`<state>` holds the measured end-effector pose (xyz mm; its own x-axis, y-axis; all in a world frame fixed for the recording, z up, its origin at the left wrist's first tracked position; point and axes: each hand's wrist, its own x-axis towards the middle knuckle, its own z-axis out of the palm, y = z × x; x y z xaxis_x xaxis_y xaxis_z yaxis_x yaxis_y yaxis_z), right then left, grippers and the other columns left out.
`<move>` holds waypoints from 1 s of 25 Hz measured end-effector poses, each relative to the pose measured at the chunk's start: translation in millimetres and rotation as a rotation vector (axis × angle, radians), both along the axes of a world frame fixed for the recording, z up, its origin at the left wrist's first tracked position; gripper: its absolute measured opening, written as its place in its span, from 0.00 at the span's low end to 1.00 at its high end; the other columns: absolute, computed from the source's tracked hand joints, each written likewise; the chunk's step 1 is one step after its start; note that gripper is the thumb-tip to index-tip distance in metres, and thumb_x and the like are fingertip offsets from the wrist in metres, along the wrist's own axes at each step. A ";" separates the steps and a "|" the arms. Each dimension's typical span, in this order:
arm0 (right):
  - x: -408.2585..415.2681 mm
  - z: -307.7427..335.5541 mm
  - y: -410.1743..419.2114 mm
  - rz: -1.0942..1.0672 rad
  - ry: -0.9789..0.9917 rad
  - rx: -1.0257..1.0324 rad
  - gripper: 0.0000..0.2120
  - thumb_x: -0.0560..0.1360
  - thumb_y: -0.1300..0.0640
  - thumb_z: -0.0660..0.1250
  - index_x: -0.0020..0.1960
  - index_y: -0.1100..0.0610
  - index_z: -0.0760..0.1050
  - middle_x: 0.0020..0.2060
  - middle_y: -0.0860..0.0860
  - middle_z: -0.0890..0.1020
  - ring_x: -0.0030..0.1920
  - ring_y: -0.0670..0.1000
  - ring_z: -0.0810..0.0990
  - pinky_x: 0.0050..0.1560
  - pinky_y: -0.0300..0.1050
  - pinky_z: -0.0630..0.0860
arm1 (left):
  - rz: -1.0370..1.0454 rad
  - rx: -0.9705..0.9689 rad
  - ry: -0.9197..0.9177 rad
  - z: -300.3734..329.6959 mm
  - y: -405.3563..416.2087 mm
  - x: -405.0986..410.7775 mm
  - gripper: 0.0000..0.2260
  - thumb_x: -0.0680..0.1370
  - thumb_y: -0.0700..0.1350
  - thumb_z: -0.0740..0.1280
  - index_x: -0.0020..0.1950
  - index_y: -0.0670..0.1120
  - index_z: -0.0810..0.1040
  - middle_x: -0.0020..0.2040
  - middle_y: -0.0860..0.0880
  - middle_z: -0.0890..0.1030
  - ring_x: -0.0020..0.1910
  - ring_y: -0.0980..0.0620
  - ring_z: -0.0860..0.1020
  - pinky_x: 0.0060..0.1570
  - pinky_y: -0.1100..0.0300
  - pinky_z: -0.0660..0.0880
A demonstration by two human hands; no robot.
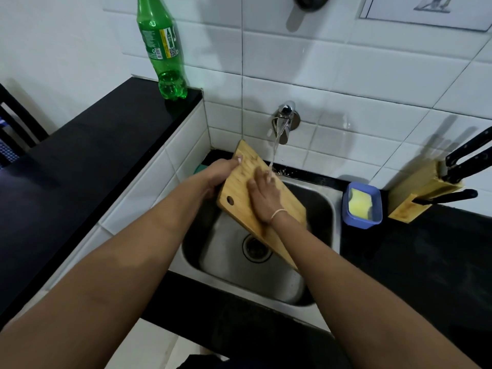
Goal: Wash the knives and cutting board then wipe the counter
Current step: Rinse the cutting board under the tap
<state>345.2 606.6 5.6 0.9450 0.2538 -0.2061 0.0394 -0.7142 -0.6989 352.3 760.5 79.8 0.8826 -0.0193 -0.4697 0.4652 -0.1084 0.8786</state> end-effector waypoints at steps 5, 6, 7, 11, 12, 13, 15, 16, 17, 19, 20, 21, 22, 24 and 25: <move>-37.9 -18.1 -20.0 0.210 -0.014 0.115 0.28 0.82 0.36 0.45 0.80 0.42 0.49 0.80 0.46 0.50 0.79 0.49 0.49 0.76 0.44 0.43 | 0.093 -0.006 0.089 -2.4 16.4 -2.9 0.20 0.84 0.54 0.60 0.67 0.39 0.74 0.59 0.40 0.81 0.57 0.41 0.81 0.59 0.45 0.77; -42.4 -26.3 -34.0 0.180 0.051 0.100 0.28 0.82 0.36 0.47 0.79 0.42 0.54 0.79 0.47 0.55 0.78 0.50 0.53 0.77 0.45 0.47 | 0.129 -0.025 0.116 -2.8 23.2 -2.7 0.18 0.84 0.54 0.59 0.64 0.41 0.74 0.57 0.41 0.81 0.54 0.42 0.81 0.52 0.47 0.79; -45.7 -30.8 -47.6 0.127 0.111 0.079 0.26 0.82 0.37 0.50 0.78 0.43 0.60 0.78 0.49 0.62 0.77 0.52 0.59 0.77 0.46 0.52 | 0.175 -0.030 0.151 -2.4 27.8 -2.4 0.16 0.84 0.53 0.59 0.60 0.42 0.75 0.52 0.42 0.82 0.48 0.44 0.82 0.44 0.50 0.80; -47.5 -13.4 -54.0 0.032 0.032 0.214 0.23 0.81 0.37 0.54 0.64 0.49 0.77 0.52 0.49 0.83 0.55 0.49 0.80 0.56 0.46 0.75 | 0.334 0.021 0.228 -5.2 30.0 -2.8 0.11 0.84 0.46 0.58 0.45 0.43 0.74 0.39 0.44 0.80 0.25 0.50 0.81 0.21 0.59 0.76; -48.5 -4.2 -47.5 0.050 -0.018 0.303 0.24 0.79 0.36 0.56 0.63 0.49 0.78 0.50 0.47 0.83 0.51 0.47 0.81 0.52 0.42 0.76 | 0.351 0.022 0.236 -6.6 26.4 -3.0 0.11 0.83 0.46 0.58 0.46 0.42 0.75 0.39 0.44 0.80 0.25 0.50 0.81 0.20 0.59 0.75; -50.3 4.9 -40.6 0.085 -0.070 0.369 0.22 0.78 0.36 0.59 0.62 0.49 0.78 0.49 0.46 0.82 0.49 0.45 0.80 0.50 0.39 0.77 | 0.359 0.021 0.244 -7.4 23.2 -2.9 0.11 0.83 0.45 0.57 0.49 0.41 0.76 0.39 0.43 0.81 0.27 0.48 0.82 0.20 0.58 0.76; -53.0 16.8 -30.1 0.164 -0.200 0.355 0.18 0.74 0.42 0.68 0.61 0.49 0.77 0.50 0.46 0.82 0.47 0.44 0.80 0.50 0.37 0.78 | 0.370 -0.005 0.254 -6.3 19.0 -4.5 0.11 0.83 0.45 0.56 0.53 0.41 0.76 0.39 0.42 0.81 0.29 0.46 0.83 0.20 0.57 0.76; -53.0 18.7 -27.6 0.189 -0.285 0.291 0.17 0.74 0.47 0.71 0.61 0.50 0.78 0.50 0.45 0.81 0.47 0.44 0.80 0.51 0.38 0.78 | 0.387 -0.016 0.257 -5.3 18.4 -4.8 0.12 0.83 0.45 0.56 0.53 0.40 0.76 0.37 0.41 0.82 0.27 0.45 0.83 0.20 0.56 0.76; -53.1 18.6 -26.5 0.188 -0.371 0.231 0.15 0.74 0.52 0.72 0.60 0.51 0.78 0.50 0.46 0.81 0.47 0.45 0.79 0.52 0.39 0.78 | 0.409 -0.034 0.269 -4.0 19.5 -5.4 0.12 0.83 0.45 0.56 0.53 0.39 0.75 0.34 0.40 0.82 0.26 0.44 0.83 0.19 0.55 0.76; -50.2 14.6 -27.7 0.105 -0.519 0.205 0.11 0.75 0.59 0.70 0.57 0.54 0.79 0.48 0.48 0.81 0.46 0.47 0.79 0.51 0.43 0.78 | 0.405 -0.102 0.312 1.2 20.2 -7.3 0.15 0.84 0.50 0.56 0.52 0.38 0.74 0.31 0.38 0.83 0.26 0.41 0.83 0.20 0.54 0.76; -47.9 12.4 -28.8 0.027 -0.539 0.243 0.10 0.75 0.61 0.69 0.56 0.55 0.80 0.47 0.47 0.81 0.46 0.47 0.79 0.51 0.44 0.78 | 0.357 -0.117 0.334 3.3 22.3 -7.8 0.21 0.84 0.56 0.54 0.53 0.38 0.74 0.33 0.37 0.84 0.28 0.40 0.84 0.21 0.55 0.77; -44.3 11.6 -30.1 -0.072 -0.510 0.297 0.09 0.76 0.61 0.67 0.55 0.54 0.80 0.46 0.46 0.80 0.46 0.46 0.78 0.51 0.45 0.78 | 0.267 -0.085 0.357 5.6 26.4 -6.7 0.29 0.83 0.63 0.51 0.53 0.37 0.75 0.37 0.36 0.84 0.31 0.41 0.84 0.23 0.57 0.77; -39.7 12.0 -31.8 -0.173 -0.458 0.346 0.09 0.77 0.61 0.66 0.55 0.53 0.79 0.46 0.45 0.80 0.46 0.45 0.78 0.51 0.45 0.77 | 0.168 0.011 0.365 8.9 31.3 -4.4 0.37 0.81 0.68 0.48 0.52 0.36 0.77 0.39 0.36 0.85 0.31 0.43 0.84 0.24 0.60 0.77; -28.5 15.8 -34.3 -0.288 -0.355 0.381 0.08 0.79 0.60 0.64 0.55 0.50 0.78 0.46 0.44 0.81 0.47 0.46 0.79 0.52 0.44 0.77 | 0.098 0.306 0.243 17.1 41.6 -1.1 0.42 0.78 0.72 0.49 0.48 0.33 0.81 0.36 0.38 0.84 0.26 0.46 0.81 0.24 0.63 0.73; -21.8 18.4 -35.0 -0.283 -0.304 0.380 0.08 0.79 0.59 0.64 0.55 0.50 0.77 0.46 0.45 0.81 0.48 0.46 0.79 0.52 0.43 0.76 | 0.115 0.447 0.090 18.6 47.0 0.4 0.38 0.78 0.69 0.54 0.47 0.34 0.81 0.35 0.40 0.83 0.25 0.47 0.79 0.26 0.62 0.72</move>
<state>323.4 571.6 24.1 0.9896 -0.0155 0.1429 0.1227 -0.4269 -0.8959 352.7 807.5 98.4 0.8224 0.2979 -0.4847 0.5688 -0.4099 0.7130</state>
